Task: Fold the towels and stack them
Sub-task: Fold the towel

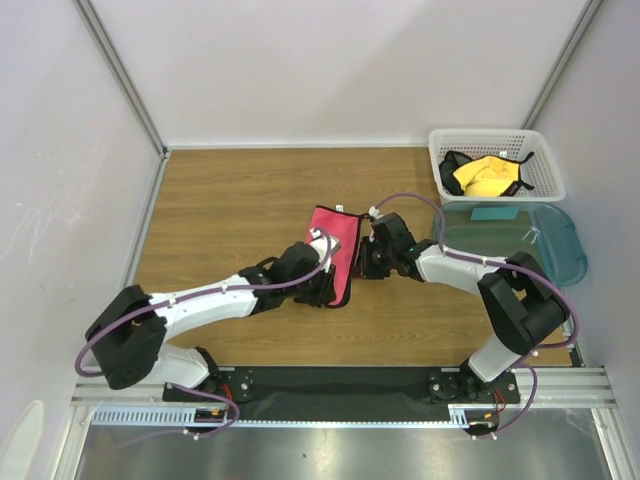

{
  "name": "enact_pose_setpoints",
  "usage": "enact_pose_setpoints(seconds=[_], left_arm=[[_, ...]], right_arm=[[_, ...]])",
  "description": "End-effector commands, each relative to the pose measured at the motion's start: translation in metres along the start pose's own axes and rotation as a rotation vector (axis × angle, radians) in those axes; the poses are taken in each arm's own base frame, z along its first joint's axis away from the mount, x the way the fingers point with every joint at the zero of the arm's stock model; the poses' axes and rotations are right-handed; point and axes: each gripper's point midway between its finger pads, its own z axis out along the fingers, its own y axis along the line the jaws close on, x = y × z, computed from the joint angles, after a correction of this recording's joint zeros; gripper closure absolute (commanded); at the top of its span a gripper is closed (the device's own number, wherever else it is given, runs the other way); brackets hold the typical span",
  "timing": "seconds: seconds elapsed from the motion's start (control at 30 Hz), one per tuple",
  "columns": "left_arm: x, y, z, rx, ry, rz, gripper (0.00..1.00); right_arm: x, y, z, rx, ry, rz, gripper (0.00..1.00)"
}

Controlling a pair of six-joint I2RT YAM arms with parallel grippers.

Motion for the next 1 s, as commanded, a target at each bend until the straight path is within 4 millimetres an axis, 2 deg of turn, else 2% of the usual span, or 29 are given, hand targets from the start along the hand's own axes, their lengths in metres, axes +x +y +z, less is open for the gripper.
enact_pose_setpoints(seconds=[0.0,0.2,0.33,0.57,0.7,0.8,0.97], left_arm=[[-0.004,-0.022,0.013,0.059,-0.019,0.008,0.67],[-0.004,-0.034,0.029,-0.004,-0.039,0.053,0.56],[0.003,-0.026,0.041,-0.067,-0.023,0.063,0.55],[0.000,-0.011,0.042,-0.156,-0.063,0.072,0.56],[0.002,-0.005,0.047,-0.176,-0.079,0.077,0.61],[0.007,-0.009,0.055,-0.150,-0.052,0.099,0.70],[0.019,-0.026,0.062,-0.054,0.006,0.143,0.80]], right_arm=[[-0.010,0.021,-0.005,-0.076,-0.027,-0.013,0.80],[-0.007,0.022,0.005,-0.099,-0.021,0.033,0.78],[-0.010,0.025,0.013,-0.126,-0.024,0.044,0.78],[-0.014,0.021,0.023,-0.111,-0.032,0.033,0.79],[-0.015,0.017,0.029,-0.090,-0.027,0.028,0.80],[-0.013,0.011,0.033,-0.073,-0.019,0.032,0.80],[-0.013,0.003,0.035,-0.038,-0.023,0.034,0.81]])
